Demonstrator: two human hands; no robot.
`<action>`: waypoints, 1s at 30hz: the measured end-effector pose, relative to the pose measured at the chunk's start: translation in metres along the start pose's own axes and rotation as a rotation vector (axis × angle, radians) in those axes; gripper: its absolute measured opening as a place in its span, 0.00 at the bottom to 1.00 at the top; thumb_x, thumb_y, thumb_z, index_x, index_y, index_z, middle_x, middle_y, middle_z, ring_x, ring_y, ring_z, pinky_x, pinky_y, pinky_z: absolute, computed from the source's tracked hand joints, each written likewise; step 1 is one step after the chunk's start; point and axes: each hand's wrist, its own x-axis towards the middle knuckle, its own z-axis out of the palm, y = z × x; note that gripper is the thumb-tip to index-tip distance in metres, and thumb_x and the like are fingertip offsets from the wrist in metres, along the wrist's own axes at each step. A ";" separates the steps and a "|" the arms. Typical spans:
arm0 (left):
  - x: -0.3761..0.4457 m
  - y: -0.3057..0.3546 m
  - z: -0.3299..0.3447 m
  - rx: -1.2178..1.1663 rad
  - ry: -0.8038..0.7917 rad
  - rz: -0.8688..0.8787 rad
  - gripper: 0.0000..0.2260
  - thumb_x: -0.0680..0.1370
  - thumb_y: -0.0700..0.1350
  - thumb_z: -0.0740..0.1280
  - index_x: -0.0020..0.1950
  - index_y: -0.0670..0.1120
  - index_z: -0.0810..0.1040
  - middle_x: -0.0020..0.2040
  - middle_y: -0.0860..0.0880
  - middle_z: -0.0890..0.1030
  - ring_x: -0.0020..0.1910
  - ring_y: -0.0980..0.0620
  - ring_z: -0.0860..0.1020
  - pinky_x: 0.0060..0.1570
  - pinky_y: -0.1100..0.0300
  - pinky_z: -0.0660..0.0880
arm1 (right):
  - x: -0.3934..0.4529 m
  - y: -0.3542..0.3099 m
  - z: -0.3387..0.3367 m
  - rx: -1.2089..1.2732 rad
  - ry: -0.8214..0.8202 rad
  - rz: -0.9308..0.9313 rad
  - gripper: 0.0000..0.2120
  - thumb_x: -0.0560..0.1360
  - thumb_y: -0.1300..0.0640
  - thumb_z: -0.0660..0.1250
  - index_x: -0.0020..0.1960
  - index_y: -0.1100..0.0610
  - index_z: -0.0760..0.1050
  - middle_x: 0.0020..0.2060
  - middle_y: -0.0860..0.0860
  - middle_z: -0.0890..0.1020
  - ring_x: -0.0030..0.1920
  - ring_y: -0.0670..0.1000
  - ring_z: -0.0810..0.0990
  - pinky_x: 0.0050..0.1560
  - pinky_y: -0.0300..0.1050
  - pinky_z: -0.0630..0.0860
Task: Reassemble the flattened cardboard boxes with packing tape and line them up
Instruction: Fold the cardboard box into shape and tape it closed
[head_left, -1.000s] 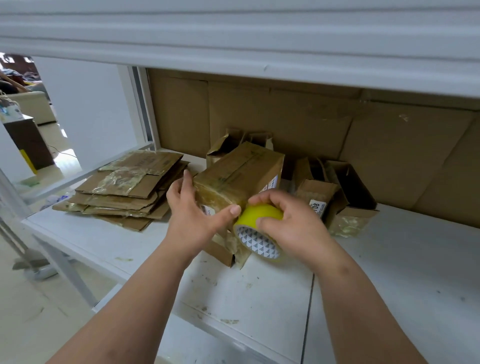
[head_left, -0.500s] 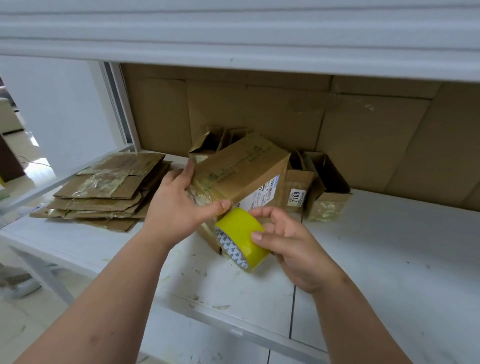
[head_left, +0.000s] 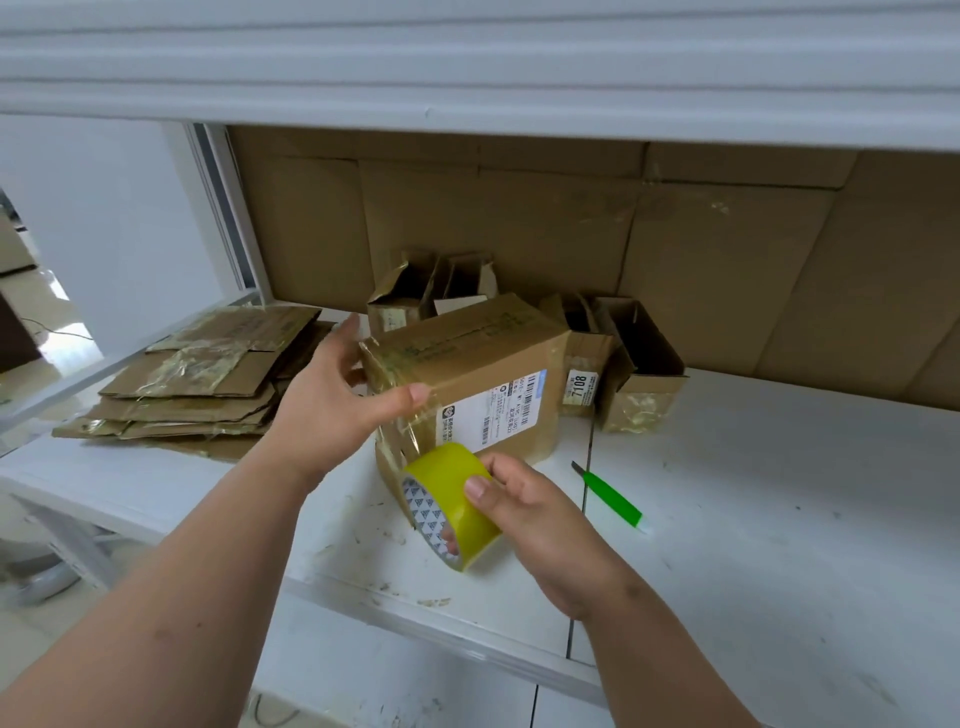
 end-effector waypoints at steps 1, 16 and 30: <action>-0.003 -0.002 0.002 -0.084 0.009 -0.020 0.55 0.55 0.66 0.78 0.77 0.53 0.60 0.71 0.51 0.72 0.69 0.54 0.72 0.69 0.50 0.70 | 0.002 0.001 0.001 -0.001 -0.006 0.011 0.10 0.79 0.52 0.62 0.55 0.56 0.75 0.43 0.55 0.83 0.45 0.54 0.81 0.55 0.52 0.77; -0.069 -0.004 0.056 -0.274 0.369 -0.209 0.10 0.73 0.42 0.75 0.47 0.48 0.75 0.39 0.54 0.81 0.33 0.62 0.77 0.35 0.67 0.73 | 0.017 0.010 -0.005 -0.153 0.017 0.016 0.05 0.80 0.57 0.66 0.53 0.53 0.80 0.42 0.45 0.83 0.42 0.42 0.79 0.45 0.33 0.73; -0.066 0.003 0.070 -0.463 0.445 -0.321 0.04 0.76 0.40 0.73 0.41 0.45 0.82 0.40 0.56 0.83 0.34 0.65 0.78 0.31 0.74 0.71 | 0.026 0.030 -0.114 -1.311 0.493 0.403 0.22 0.73 0.51 0.67 0.66 0.54 0.68 0.60 0.56 0.71 0.61 0.60 0.71 0.60 0.50 0.69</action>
